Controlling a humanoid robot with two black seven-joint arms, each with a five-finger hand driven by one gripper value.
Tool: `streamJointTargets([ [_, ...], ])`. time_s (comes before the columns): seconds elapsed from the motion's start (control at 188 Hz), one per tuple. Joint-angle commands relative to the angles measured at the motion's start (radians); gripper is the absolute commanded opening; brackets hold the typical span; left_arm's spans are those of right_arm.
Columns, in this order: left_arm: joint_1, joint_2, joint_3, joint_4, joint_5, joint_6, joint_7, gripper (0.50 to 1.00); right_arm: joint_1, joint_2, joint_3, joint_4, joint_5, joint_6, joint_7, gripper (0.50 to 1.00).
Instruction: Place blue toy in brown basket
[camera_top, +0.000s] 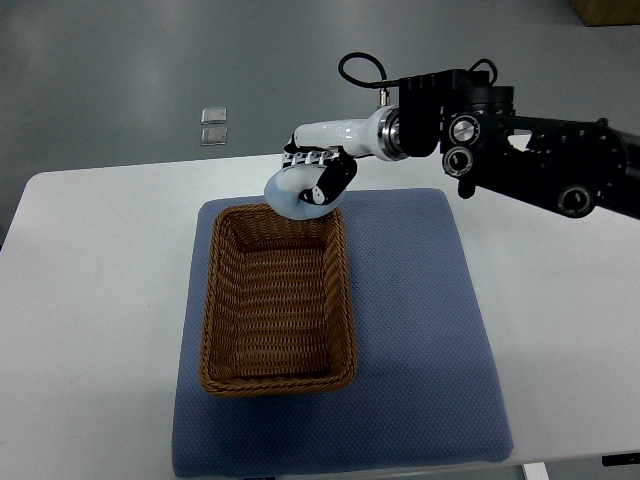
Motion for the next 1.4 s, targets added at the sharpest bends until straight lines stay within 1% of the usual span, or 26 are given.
streamJointTargets([
  [0.0,0.0,0.0,0.0,0.0,0.0,0.0,0.0,1.0,-0.011,0.063,-0.001,-0.024,-0.002,-0.017,0.0,0.556],
  [0.123,0.0,0.0,0.0,0.0,0.0,0.0,0.0,1.0,-0.048,0.13,-0.001,-0.051,-0.011,-0.023,0.0,0.558],
  [0.256,0.0,0.0,0.0,0.0,0.0,0.0,0.0,1.0,-0.088,0.167,-0.004,-0.088,-0.017,-0.029,0.0,0.56],
  [0.459,0.0,0.0,0.0,0.0,0.0,0.0,0.0,1.0,-0.133,0.189,-0.009,-0.122,-0.03,-0.038,0.006,0.562],
  [0.613,0.0,0.0,0.0,0.0,0.0,0.0,0.0,1.0,-0.157,0.19,-0.009,-0.13,-0.044,-0.044,0.006,0.578],
  [0.709,0.0,0.0,0.0,0.0,0.0,0.0,0.0,1.0,-0.172,0.19,-0.009,-0.131,-0.044,-0.058,0.007,0.621],
  [0.715,0.0,0.0,0.0,0.001,0.0,0.0,0.0,1.0,-0.172,0.19,-0.009,-0.131,-0.044,-0.059,0.007,0.633],
  [0.731,0.0,0.0,0.0,0.0,0.0,0.0,0.0,1.0,-0.174,0.19,-0.009,-0.131,-0.044,-0.061,0.007,0.643],
  [0.736,0.0,0.0,0.0,0.0,0.0,0.0,0.0,1.0,-0.174,0.19,-0.009,-0.131,-0.044,-0.063,0.007,0.654],
  [0.747,0.0,0.0,0.0,0.0,0.0,0.0,0.0,1.0,-0.174,0.19,-0.009,-0.131,-0.044,-0.063,0.007,0.654],
  [0.795,0.0,0.0,0.0,0.0,0.0,0.0,0.0,1.0,-0.174,0.192,-0.009,-0.131,-0.044,-0.069,0.012,0.682],
  [0.832,0.0,0.0,0.0,0.0,0.0,0.0,0.0,1.0,-0.174,0.193,-0.009,-0.133,-0.044,-0.069,0.017,0.69],
  [0.875,0.0,0.0,0.0,0.0,0.0,0.0,0.0,1.0,-0.174,0.195,-0.009,-0.133,-0.044,-0.069,0.018,0.715],
  [0.971,0.0,0.0,0.0,0.0,0.0,0.0,0.0,1.0,-0.177,0.195,-0.009,-0.133,-0.044,-0.07,0.02,0.725],
  [1.125,0.0,0.0,0.0,0.0,0.0,0.0,0.0,1.0,-0.182,0.193,-0.009,-0.133,-0.044,-0.072,0.02,0.756],
  [1.147,0.0,0.0,0.0,0.0,0.0,0.0,0.0,1.0,-0.182,0.193,-0.008,-0.133,-0.044,-0.073,0.02,0.77],
  [1.152,0.0,0.0,0.0,0.0,0.0,0.0,0.0,1.0,-0.182,0.193,-0.008,-0.131,-0.044,-0.073,0.02,0.782],
  [1.157,0.0,0.0,0.0,0.0,0.0,0.0,0.0,1.0,-0.182,0.193,-0.008,-0.131,-0.044,-0.073,0.02,0.782],
  [1.163,0.0,0.0,0.0,0.0,0.0,0.0,0.0,1.0,-0.182,0.193,-0.008,-0.131,-0.044,-0.073,0.02,0.795],
  [1.179,0.0,0.0,0.0,0.0,0.0,0.0,0.0,1.0,-0.182,0.192,-0.008,-0.131,-0.044,-0.073,0.02,0.805],
  [1.184,0.0,0.0,0.0,0.0,0.0,0.0,0.0,1.0,-0.18,0.192,-0.006,-0.131,-0.044,-0.073,0.02,0.815],
  [1.237,0.0,0.0,0.0,0.0,0.0,0.0,0.0,1.0,-0.179,0.189,-0.004,-0.131,-0.042,-0.073,0.02,0.854],
  [1.333,0.0,0.0,0.0,0.0,0.0,0.0,0.0,1.0,-0.174,0.182,-0.003,-0.13,-0.04,-0.07,0.023,0.87],
  [1.36,0.0,0.0,0.0,0.0,0.0,0.0,0.0,1.0,-0.171,0.178,-0.001,-0.13,-0.037,-0.07,0.027,0.901],
  [1.392,0.0,0.0,0.0,0.0,0.0,0.0,0.0,1.0,-0.168,0.175,-0.001,-0.13,-0.034,-0.067,0.032,0.905],
])
